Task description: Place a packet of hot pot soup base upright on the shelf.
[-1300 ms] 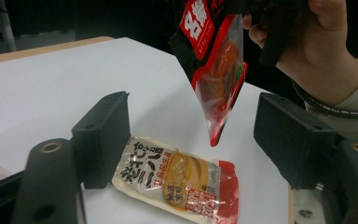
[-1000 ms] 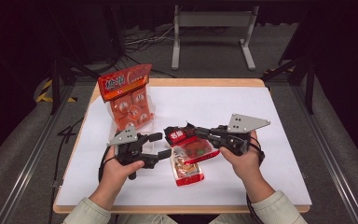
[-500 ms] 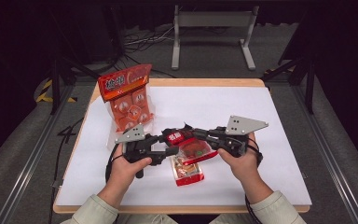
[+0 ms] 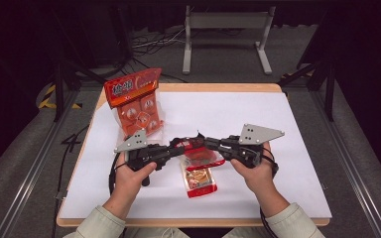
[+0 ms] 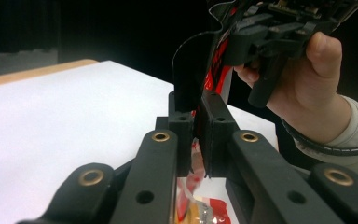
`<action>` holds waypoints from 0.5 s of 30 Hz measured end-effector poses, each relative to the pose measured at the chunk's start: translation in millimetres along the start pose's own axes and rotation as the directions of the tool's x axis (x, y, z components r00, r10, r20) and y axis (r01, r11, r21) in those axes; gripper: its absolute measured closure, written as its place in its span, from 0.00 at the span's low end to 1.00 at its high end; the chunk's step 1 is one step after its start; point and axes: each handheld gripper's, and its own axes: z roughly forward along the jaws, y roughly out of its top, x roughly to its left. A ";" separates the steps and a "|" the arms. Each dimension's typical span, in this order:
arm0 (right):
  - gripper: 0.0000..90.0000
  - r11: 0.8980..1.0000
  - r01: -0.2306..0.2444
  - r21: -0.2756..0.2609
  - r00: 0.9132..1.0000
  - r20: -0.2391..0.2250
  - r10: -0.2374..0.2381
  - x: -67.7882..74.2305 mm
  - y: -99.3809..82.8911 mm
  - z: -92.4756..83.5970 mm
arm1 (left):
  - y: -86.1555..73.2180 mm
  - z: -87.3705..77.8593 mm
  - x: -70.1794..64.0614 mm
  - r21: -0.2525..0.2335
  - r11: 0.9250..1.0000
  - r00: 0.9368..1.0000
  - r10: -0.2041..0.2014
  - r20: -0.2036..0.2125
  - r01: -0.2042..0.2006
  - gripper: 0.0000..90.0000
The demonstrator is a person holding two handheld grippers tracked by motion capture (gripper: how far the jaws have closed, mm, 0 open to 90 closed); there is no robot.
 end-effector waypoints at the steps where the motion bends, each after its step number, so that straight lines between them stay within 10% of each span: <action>1: 0.97 1.000 0.000 0.000 1.000 0.000 0.000 0.0 0.0 0.0 | 0.6 -0.6 -0.3 0.000 1.000 1.000 0.001 -0.002 -0.001 0.95; 15: 0.86 0.999 -0.042 -0.001 0.999 -0.003 0.042 -5.3 -0.7 -7.5 | 20.6 -15.2 1.1 0.047 0.994 0.995 0.095 -0.010 -0.094 1.00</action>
